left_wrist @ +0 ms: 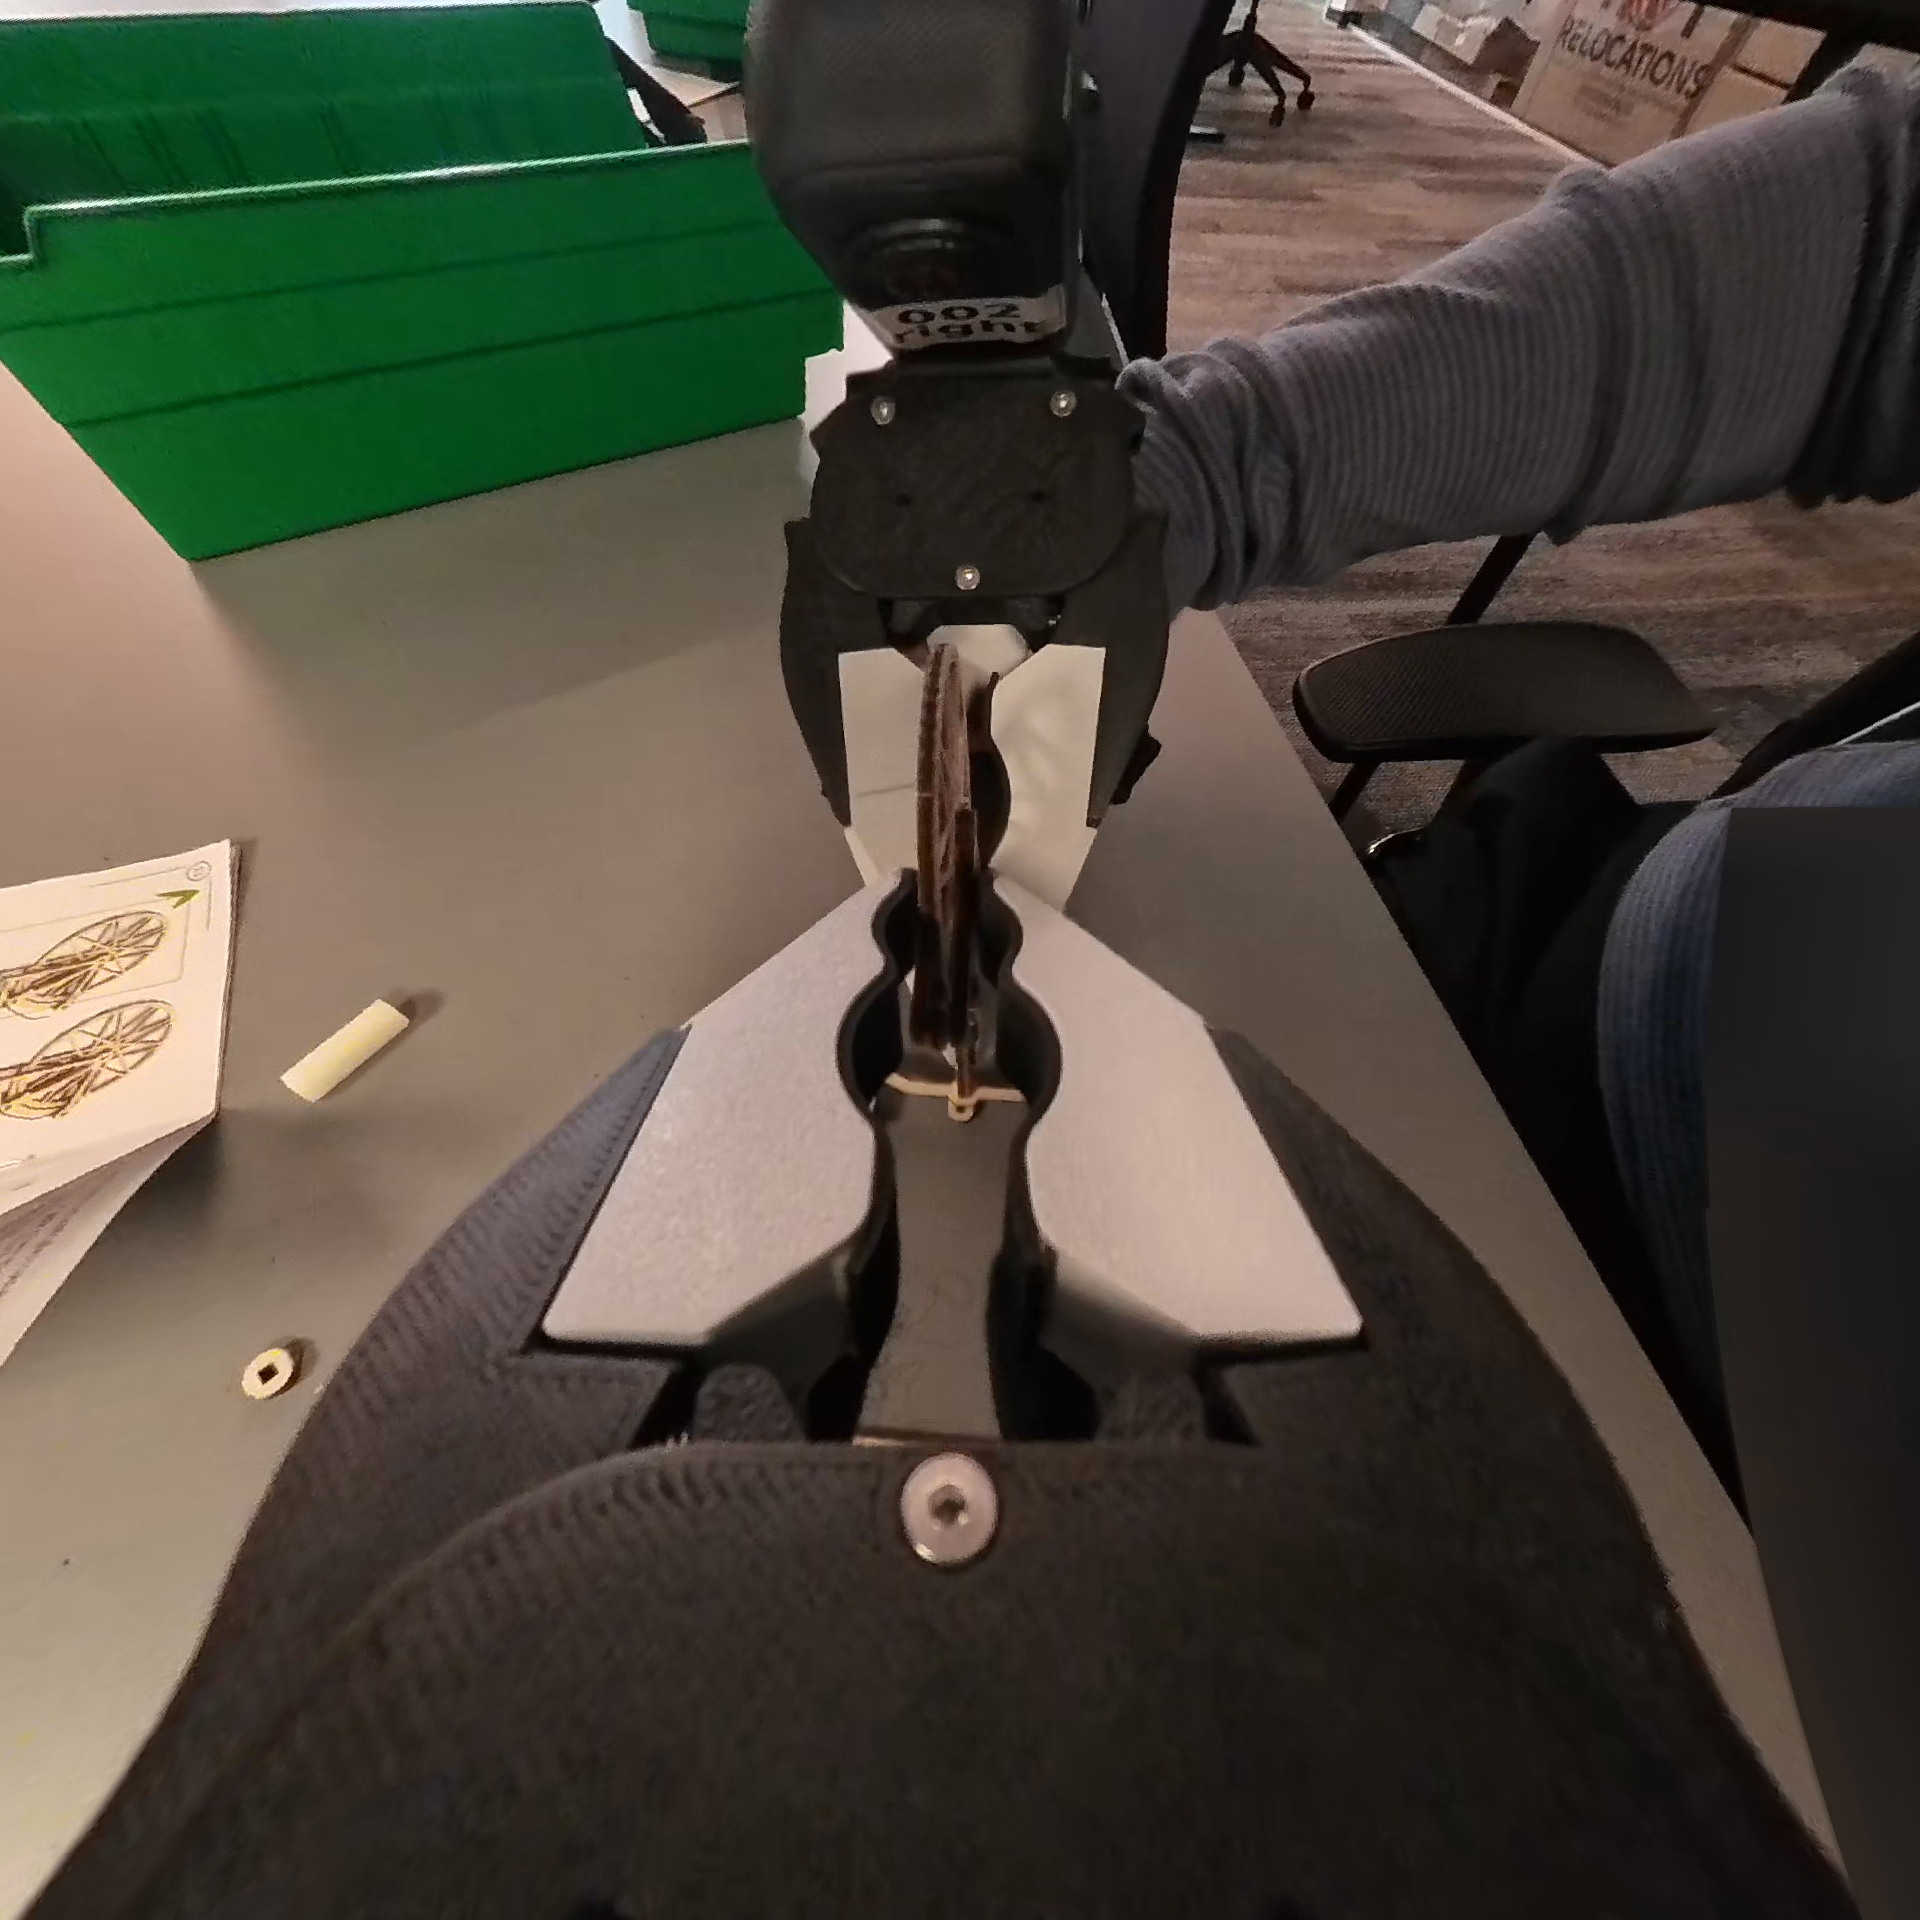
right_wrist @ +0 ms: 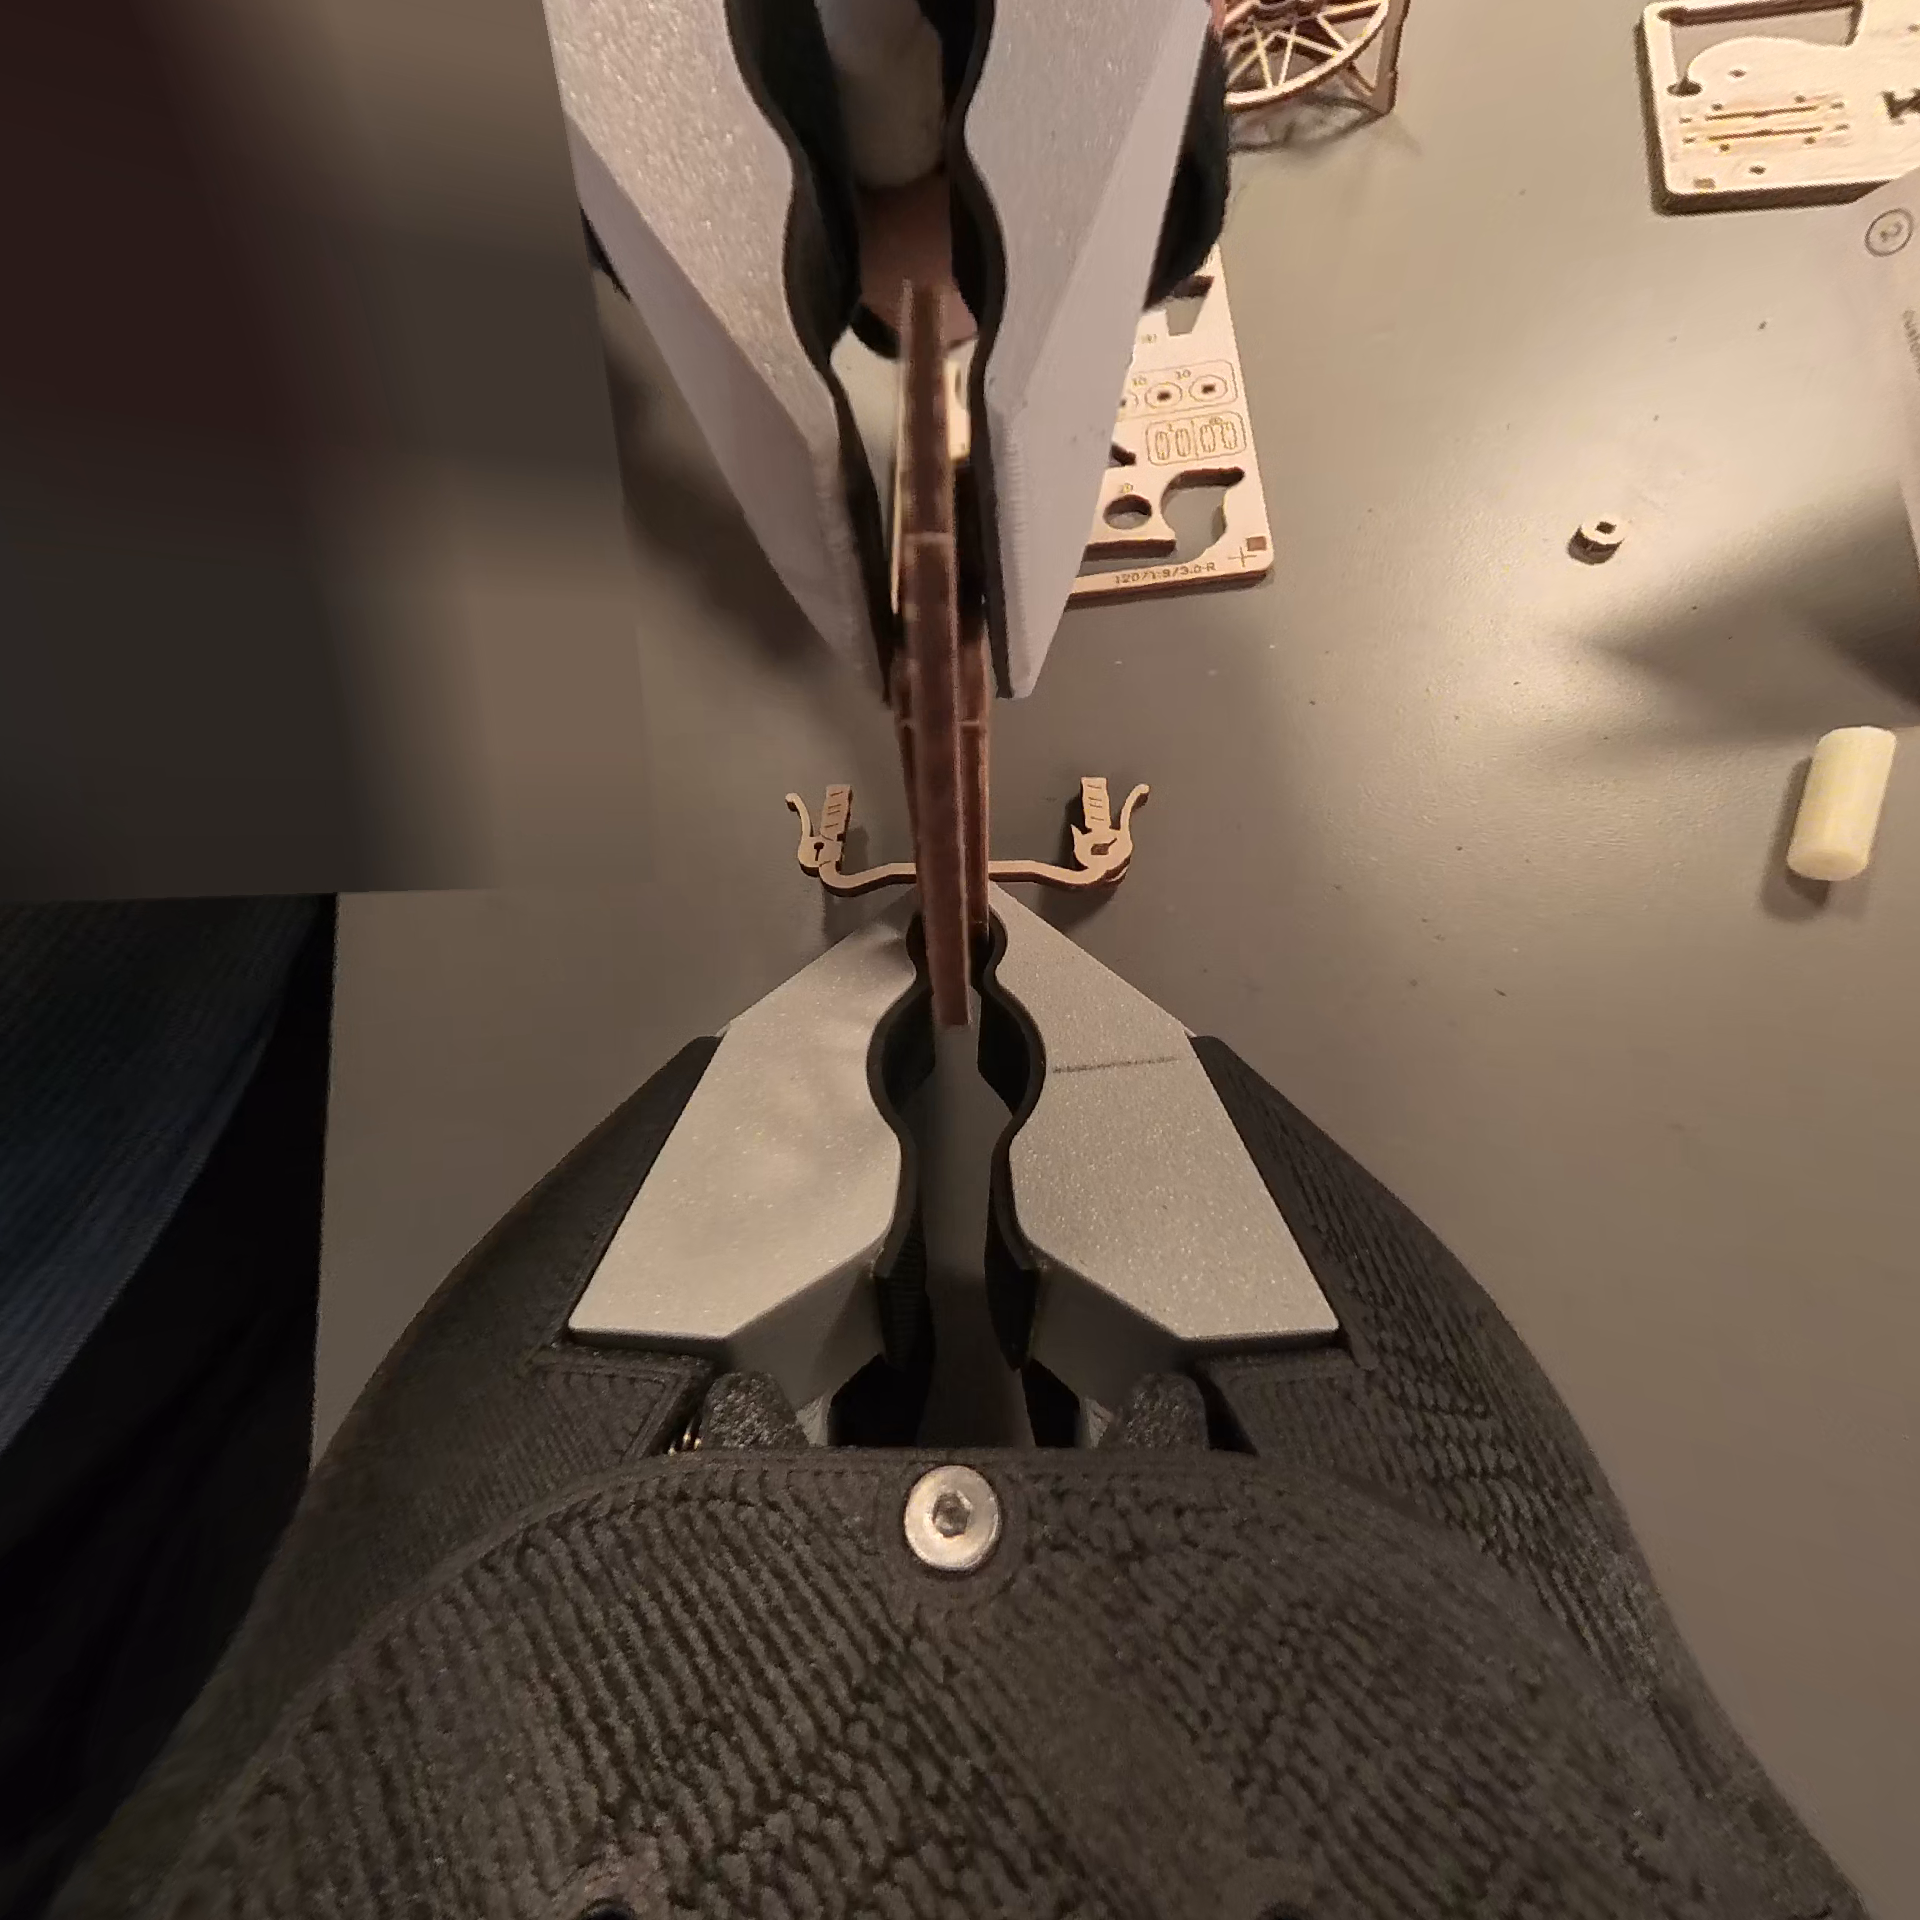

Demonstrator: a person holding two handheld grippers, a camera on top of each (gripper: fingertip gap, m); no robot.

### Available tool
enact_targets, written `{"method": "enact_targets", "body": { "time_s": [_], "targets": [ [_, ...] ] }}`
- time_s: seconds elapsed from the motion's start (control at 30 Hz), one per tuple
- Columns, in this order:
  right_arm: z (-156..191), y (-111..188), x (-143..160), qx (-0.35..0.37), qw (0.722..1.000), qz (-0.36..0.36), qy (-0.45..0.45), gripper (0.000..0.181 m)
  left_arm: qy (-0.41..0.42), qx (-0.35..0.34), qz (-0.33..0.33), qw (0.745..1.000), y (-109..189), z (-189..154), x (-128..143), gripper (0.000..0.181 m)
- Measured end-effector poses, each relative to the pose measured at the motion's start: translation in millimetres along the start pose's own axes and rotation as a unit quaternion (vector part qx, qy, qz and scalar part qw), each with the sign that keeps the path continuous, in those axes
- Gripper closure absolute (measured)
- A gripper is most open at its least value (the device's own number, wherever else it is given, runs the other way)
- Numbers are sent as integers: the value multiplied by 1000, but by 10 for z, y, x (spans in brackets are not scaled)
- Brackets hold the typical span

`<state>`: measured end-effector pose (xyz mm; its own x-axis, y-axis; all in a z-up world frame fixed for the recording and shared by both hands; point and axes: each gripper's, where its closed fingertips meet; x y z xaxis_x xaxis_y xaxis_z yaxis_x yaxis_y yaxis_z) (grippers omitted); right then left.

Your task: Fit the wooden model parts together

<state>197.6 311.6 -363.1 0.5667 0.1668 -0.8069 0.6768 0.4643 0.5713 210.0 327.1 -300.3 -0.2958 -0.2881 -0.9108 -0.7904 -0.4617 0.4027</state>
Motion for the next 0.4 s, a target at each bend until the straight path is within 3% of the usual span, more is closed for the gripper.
{"method": "enact_targets", "body": {
  "time_s": [0.3,0.4],
  "targets": [
    [17,17,-37,-8,1000,-14,-14,181,15,3,-12,1000,10,10,-20,167],
    [5,102,-191,-11,997,-74,-36,181,14,-4,-25,1000,77,40,-71,158]
  ]
}}
Point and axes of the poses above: each gripper's, where its closed fingertips meet, y back along the fingers, x out of its underside, z = x × y across the jaws, and after that the axes turned 2 degrees about x, right-handed
